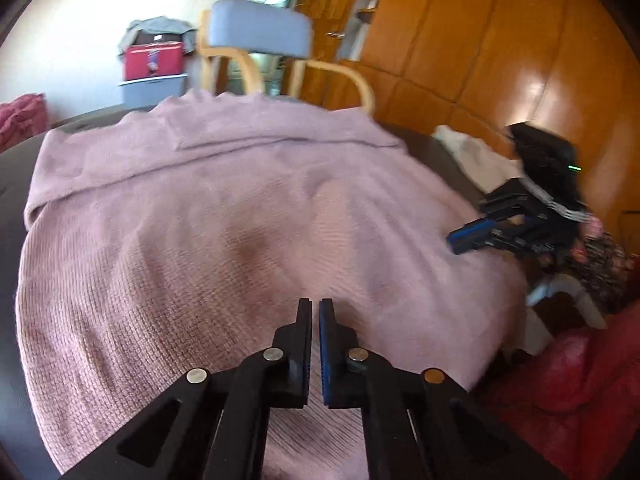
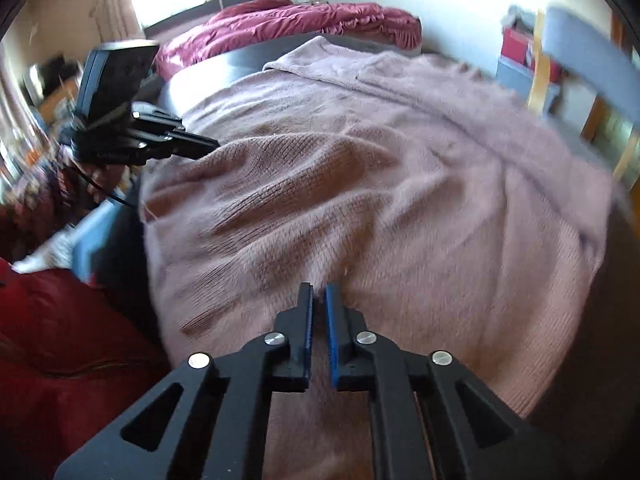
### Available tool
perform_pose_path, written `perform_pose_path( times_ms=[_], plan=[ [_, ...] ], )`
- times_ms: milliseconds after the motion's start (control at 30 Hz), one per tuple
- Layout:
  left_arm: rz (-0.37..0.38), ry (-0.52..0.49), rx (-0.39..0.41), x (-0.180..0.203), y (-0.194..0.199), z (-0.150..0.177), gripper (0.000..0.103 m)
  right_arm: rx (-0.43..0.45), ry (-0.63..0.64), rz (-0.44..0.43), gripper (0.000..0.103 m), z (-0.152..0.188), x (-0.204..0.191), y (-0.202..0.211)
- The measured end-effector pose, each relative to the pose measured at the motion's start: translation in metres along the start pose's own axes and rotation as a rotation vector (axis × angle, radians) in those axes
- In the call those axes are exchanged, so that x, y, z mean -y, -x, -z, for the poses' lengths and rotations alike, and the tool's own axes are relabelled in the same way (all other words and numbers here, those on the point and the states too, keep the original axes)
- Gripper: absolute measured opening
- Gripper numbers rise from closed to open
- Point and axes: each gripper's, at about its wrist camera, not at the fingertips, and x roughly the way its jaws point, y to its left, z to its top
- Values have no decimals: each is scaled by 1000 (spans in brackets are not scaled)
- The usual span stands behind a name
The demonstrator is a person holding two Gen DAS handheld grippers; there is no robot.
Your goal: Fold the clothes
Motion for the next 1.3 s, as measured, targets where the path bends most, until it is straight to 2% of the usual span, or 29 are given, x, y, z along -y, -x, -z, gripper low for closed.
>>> perform_pose_path(
  times_ms=[100,167,200,267,333,367,400,467,533,600,700,767,867,900,933,1000,1033,1067,1100,1200,1267,1300],
  plan=[
    [-4,-81,-40,6,4,-2,2,-8,-41,-66,0,7,11,5],
    [-27,-103,-7,6,7,-13,2,60,-49,-50,1,2,20,16],
    [-47,-100,21,4,8,-22,3,85,-37,-26,3,-6,22,19],
    [-131,-65,70,-5,2,-45,11,119,6,69,4,-28,24,17],
    [-231,-18,82,-17,-15,-68,13,103,6,148,4,-54,30,3],
    [-257,12,71,-24,-26,-78,13,96,-12,159,4,-68,36,-7],
    [-253,50,45,-32,-40,-86,13,89,-28,153,4,-80,41,-18],
    [-198,95,-20,-40,-63,-91,13,72,-30,151,4,-95,44,-37],
    [-147,64,-85,-34,-79,-85,13,42,-15,171,4,-103,45,-53],
    [-128,-67,-146,-16,-85,-71,13,-2,8,137,4,-100,42,-62],
    [-162,-310,-142,12,-68,-44,14,-19,118,72,7,-79,28,-52],
    [-105,-327,-173,10,-52,-34,14,-39,193,-1,7,-60,21,-37],
    [-2,-307,-217,-1,-30,-25,14,-57,219,-113,7,-42,23,-20],
    [22,-290,-222,-8,-24,-25,14,-62,223,-151,8,-36,25,-15],
    [15,-268,-207,-13,-22,-29,14,-54,207,-181,9,-36,29,-10],
    [-47,-170,-141,-31,-21,-44,14,-7,127,-208,12,-46,44,-3],
    [-116,-128,-124,-41,-26,-52,14,31,67,-196,20,-54,53,-1],
    [-196,-88,-112,-50,-32,-59,14,57,5,-147,27,-63,63,-1],
    [-275,-48,-100,-59,-38,-67,14,73,-59,-66,39,-72,74,-4],
    [-537,40,-137,-92,-65,-80,14,66,-195,173,40,-88,102,-19],
    [-574,11,-129,-96,-73,-85,15,25,-210,269,40,-88,114,-31],
    [-582,-10,-122,-97,-77,-87,15,31,-203,299,40,-88,117,-35]
  ],
)
